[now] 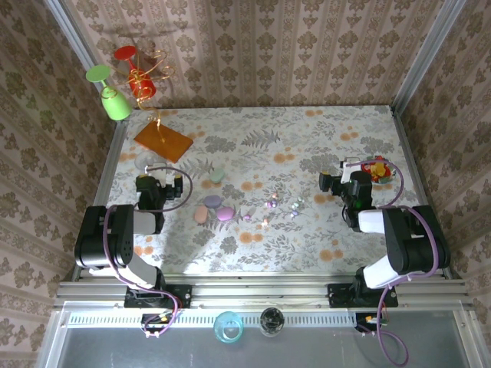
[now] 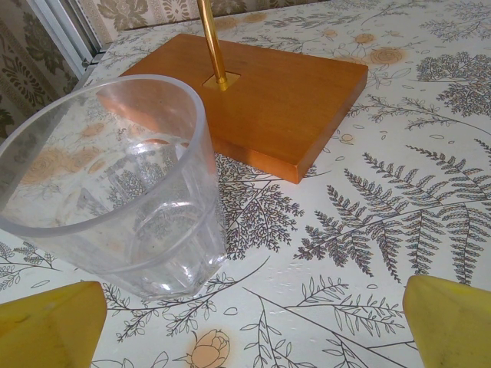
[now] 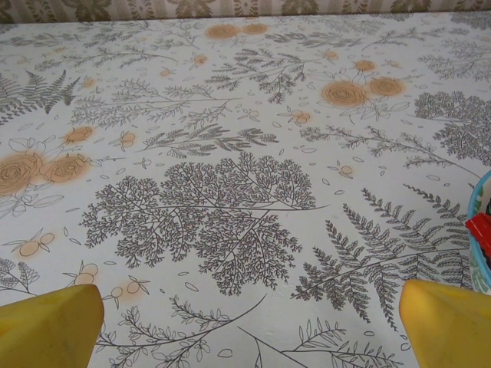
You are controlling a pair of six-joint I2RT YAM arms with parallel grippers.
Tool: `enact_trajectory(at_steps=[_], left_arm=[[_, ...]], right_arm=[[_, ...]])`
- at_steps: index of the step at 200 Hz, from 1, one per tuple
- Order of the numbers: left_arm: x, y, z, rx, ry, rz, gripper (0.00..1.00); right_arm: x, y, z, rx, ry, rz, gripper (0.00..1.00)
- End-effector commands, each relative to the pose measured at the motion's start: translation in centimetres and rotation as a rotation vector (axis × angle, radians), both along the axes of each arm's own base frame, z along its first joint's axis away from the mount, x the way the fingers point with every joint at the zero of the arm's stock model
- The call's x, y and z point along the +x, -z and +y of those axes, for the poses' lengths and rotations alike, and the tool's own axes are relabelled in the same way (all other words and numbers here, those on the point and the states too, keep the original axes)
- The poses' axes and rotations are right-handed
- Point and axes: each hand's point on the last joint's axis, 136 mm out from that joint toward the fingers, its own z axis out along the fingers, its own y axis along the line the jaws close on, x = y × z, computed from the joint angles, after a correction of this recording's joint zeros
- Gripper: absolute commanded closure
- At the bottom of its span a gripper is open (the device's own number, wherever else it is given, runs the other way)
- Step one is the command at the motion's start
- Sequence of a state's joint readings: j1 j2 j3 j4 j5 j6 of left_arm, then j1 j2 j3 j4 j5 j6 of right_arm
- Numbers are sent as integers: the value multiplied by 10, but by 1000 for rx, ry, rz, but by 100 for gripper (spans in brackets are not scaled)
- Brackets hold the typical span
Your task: Insert wireless bluetooth earbuds into charging case
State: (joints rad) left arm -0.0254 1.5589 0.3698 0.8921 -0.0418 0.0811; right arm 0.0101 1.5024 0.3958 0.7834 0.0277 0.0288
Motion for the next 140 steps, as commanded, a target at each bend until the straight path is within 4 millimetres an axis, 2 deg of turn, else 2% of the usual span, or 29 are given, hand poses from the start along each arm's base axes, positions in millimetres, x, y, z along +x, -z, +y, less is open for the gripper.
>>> enact_trajectory(at_steps=[1,14,19,48,76,113,136,140], left_arm=[[9,-16,0,-16,-4,-53,0],[9,-15,0,-17,-4,-52,0],[9,-15,0,-17,-4,-51,0],[9,-15,1,-17,-5,-52,0],[9,-15,0,-16,-4,-50,0],[9,-15,0,-16,-3,-50,0],[9,-15,0,-17,-4,-51,0],[9,-16,0,-18,-5,-52,0]], right_arm=[[7,-30,3,-5,-16,-49,0],[4,-34,4,-10,-22,-42,0],[3,-47,6,-13,-27,-73,0],[-8,-72,11,-9,-36,-105,0],[-17,-95,31,44,-84,-99,0],[-36,-114,77,85,-194,-32,0],[-52,-117,128,28,-398,5,0],[-53,-116,132,21,-415,10,0]])
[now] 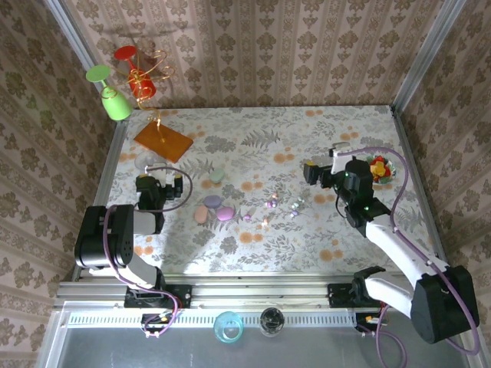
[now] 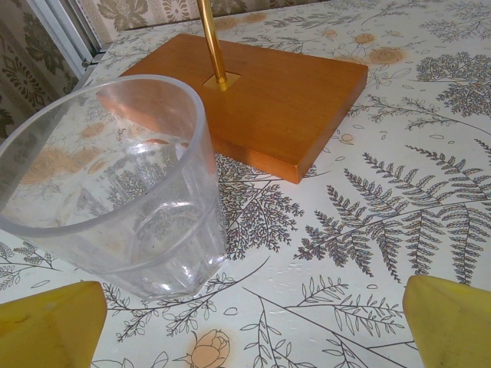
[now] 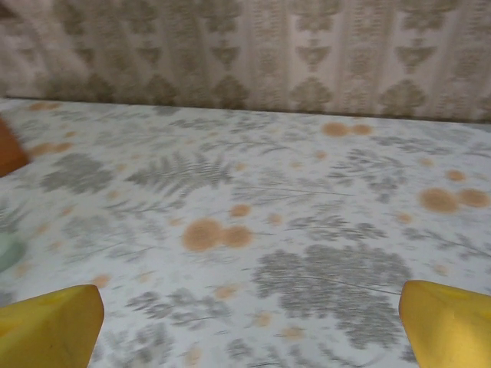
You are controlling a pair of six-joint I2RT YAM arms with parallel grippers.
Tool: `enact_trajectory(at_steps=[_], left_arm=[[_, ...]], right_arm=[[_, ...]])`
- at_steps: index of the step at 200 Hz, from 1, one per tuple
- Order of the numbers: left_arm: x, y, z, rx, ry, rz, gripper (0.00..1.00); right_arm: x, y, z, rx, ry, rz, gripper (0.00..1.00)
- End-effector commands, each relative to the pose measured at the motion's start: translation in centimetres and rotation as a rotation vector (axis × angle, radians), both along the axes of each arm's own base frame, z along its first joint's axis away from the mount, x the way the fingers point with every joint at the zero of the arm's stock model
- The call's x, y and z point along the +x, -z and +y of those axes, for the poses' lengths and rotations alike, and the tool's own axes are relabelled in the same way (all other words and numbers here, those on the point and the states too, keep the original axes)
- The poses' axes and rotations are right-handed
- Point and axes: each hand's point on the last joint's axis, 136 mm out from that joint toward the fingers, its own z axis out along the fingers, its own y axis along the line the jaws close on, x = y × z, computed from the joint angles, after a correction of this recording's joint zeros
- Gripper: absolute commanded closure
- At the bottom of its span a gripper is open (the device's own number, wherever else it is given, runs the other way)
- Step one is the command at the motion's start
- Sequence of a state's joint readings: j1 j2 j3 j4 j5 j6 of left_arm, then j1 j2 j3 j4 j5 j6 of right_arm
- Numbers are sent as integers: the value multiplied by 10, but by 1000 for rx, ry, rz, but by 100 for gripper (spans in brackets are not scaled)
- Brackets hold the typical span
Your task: Insert wireless bluetooth earbuds into charging case
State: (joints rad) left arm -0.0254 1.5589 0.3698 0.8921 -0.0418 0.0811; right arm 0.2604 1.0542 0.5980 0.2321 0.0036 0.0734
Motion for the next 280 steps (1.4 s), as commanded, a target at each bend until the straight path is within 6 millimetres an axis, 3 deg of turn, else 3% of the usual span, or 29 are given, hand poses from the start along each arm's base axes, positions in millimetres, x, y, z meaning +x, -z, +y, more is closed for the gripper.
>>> enact_trajectory(at_steps=[1,35,57,85,123,162,204,280], left_arm=[[9,-15,0,-18,-5,-51,0],[9,-15,1,-17,-4,-52,0],[9,-15,1,-17,-5,-50,0],[9,-15,0,-17,-3,-51,0],[9,-15,0,-17,-4,-50,0],[9,-15,-1,-18,-1,-49,0],[9,-15,0,-18,-3,-49,0],[9,-15,0,-18,-2,-49,0]], right_arm=[[-21,11,39,-63,-167,90,0],[-50,19,116,-154,-519,69,0],[-73,37,162,-322,-772,55,0],[-85,70,200,-479,-973,95,0],[-86,116,242,-636,-1157,180,0],[-77,147,271,-761,-1255,225,2],[-65,168,287,-807,-1299,259,10],[-57,192,293,-877,-1324,321,27]])
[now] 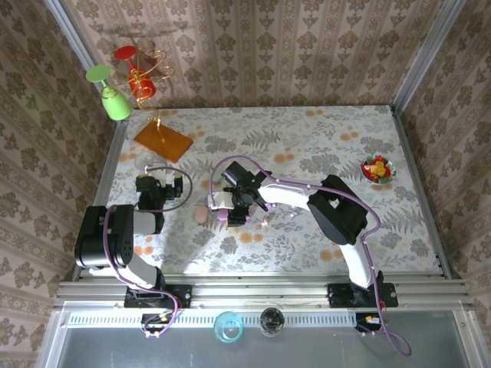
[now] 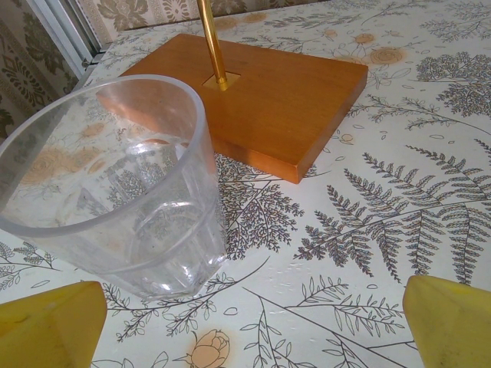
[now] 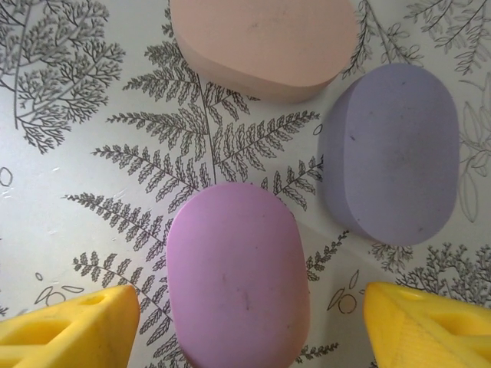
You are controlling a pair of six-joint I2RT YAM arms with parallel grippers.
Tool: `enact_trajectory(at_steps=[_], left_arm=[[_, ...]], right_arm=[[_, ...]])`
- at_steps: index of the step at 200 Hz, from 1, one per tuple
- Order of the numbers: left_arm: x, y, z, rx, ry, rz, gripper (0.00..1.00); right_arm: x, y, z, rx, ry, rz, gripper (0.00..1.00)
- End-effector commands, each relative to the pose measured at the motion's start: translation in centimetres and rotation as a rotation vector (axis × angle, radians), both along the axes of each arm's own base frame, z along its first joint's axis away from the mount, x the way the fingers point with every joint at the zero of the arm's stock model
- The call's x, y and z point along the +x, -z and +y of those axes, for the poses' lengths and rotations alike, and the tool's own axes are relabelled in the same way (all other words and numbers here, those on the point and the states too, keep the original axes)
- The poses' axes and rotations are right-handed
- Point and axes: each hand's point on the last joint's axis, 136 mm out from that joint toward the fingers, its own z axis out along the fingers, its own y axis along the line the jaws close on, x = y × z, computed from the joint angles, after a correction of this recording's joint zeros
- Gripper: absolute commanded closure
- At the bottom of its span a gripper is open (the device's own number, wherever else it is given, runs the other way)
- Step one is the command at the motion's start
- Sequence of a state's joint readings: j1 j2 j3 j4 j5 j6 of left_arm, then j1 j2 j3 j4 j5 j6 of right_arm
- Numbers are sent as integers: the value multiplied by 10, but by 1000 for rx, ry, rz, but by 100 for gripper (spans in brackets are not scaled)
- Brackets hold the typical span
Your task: Insert wireless bluetooth earbuds into charging case
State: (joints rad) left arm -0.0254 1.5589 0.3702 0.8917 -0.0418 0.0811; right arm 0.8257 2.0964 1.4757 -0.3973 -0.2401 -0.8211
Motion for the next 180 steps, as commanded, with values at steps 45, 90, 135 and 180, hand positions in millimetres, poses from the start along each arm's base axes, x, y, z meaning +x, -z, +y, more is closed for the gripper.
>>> enact_trajectory(at_steps=[45,90,135,180], left_arm=[[9,-15,0,-18,-2,-49,0],[9,-15,0,-20,-2,-50,0],[9,-15,0,-20,-1,-51,0],[-2,-26,8,0,-65,-122,4]], right_arm=[[-1,21,-4,-96,-28,21,44],[0,19,-6,-106,-36,17,61],[6,-9,-10,-45,1,0,63],[17,-60,-35,83,93,-7,64]])
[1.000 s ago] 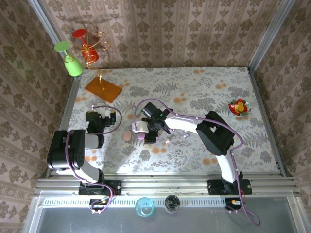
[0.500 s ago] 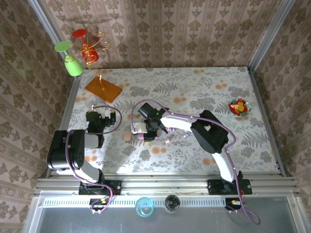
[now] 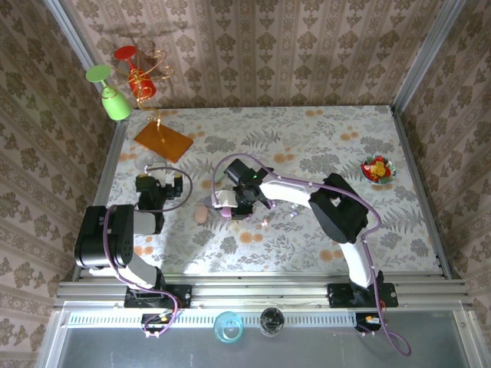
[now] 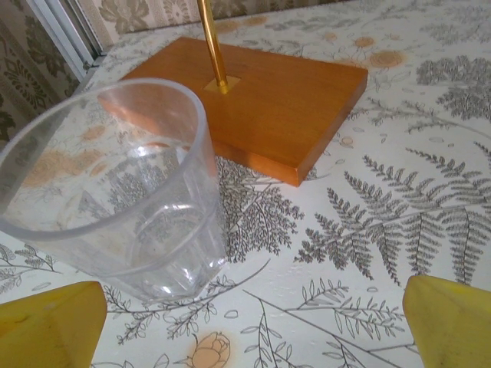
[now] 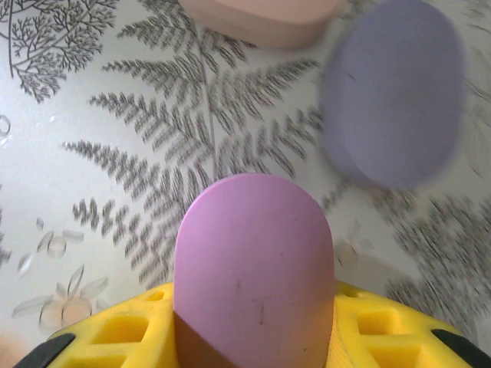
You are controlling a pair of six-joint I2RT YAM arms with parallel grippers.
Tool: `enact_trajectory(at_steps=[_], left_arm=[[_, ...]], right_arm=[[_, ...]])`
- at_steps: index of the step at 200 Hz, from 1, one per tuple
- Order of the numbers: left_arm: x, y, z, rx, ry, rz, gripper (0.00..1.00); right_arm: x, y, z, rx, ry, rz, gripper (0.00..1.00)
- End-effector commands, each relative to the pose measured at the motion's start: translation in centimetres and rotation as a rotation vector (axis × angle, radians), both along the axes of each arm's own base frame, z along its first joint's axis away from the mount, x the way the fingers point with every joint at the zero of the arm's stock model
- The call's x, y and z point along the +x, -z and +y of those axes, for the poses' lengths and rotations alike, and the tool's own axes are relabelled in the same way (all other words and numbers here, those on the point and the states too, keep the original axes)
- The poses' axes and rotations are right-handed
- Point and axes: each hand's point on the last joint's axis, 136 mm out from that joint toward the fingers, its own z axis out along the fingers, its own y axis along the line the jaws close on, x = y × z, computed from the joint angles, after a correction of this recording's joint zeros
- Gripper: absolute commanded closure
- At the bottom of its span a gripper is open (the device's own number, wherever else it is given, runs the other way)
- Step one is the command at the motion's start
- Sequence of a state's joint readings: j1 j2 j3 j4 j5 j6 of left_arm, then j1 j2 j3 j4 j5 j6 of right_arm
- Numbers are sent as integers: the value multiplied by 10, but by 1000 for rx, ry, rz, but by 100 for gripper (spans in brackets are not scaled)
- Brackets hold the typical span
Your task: Insert wireless bluetooth earbuds into charging case
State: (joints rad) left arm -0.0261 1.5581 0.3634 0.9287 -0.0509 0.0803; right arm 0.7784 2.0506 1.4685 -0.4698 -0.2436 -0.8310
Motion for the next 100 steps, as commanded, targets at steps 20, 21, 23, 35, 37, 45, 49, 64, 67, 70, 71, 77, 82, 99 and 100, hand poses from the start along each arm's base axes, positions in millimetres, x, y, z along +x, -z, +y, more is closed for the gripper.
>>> enact_trajectory(at_steps=[20,21,23,35,37,45,49,64,67,70,71,77,82,99,100], left_arm=[[-11,-33,6,15,-68,-121,2],[-11,-34,5,17,-66,-122,2],[-12,-36,4,20,-63,-126,1],[-17,-48,-4,44,-38,-139,0],[-17,-48,-5,51,-33,-138,0],[-20,-59,-15,75,4,-149,0],[-22,-62,-21,89,25,-150,0],[-28,-77,-46,119,123,-135,0],[-30,-80,-52,121,149,-129,1],[-32,-83,-58,127,173,-125,1],[-32,-84,-60,127,181,-124,1],[-37,-90,-73,132,230,-123,1],[-41,-96,-85,141,276,-132,1],[-59,-110,-125,148,452,-154,0],[-60,-111,-128,148,465,-154,0]], right_arm=[[12,-66,-27,136,100,-39,64],[12,-67,-28,137,104,-39,64],[13,-69,-29,141,107,-40,64],[14,-80,-39,163,131,-44,64],[14,-82,-41,165,134,-47,64],[15,-89,-48,175,150,-54,64],[16,-93,-51,180,158,-57,64],[17,-105,-62,197,184,-69,64],[17,-108,-65,200,188,-71,64],[17,-110,-66,204,191,-74,64],[17,-110,-67,204,192,-72,64],[16,-116,-71,210,197,-77,64],[15,-120,-74,215,200,-76,64],[10,-132,-83,233,205,-71,65],[10,-133,-83,235,207,-71,65]])
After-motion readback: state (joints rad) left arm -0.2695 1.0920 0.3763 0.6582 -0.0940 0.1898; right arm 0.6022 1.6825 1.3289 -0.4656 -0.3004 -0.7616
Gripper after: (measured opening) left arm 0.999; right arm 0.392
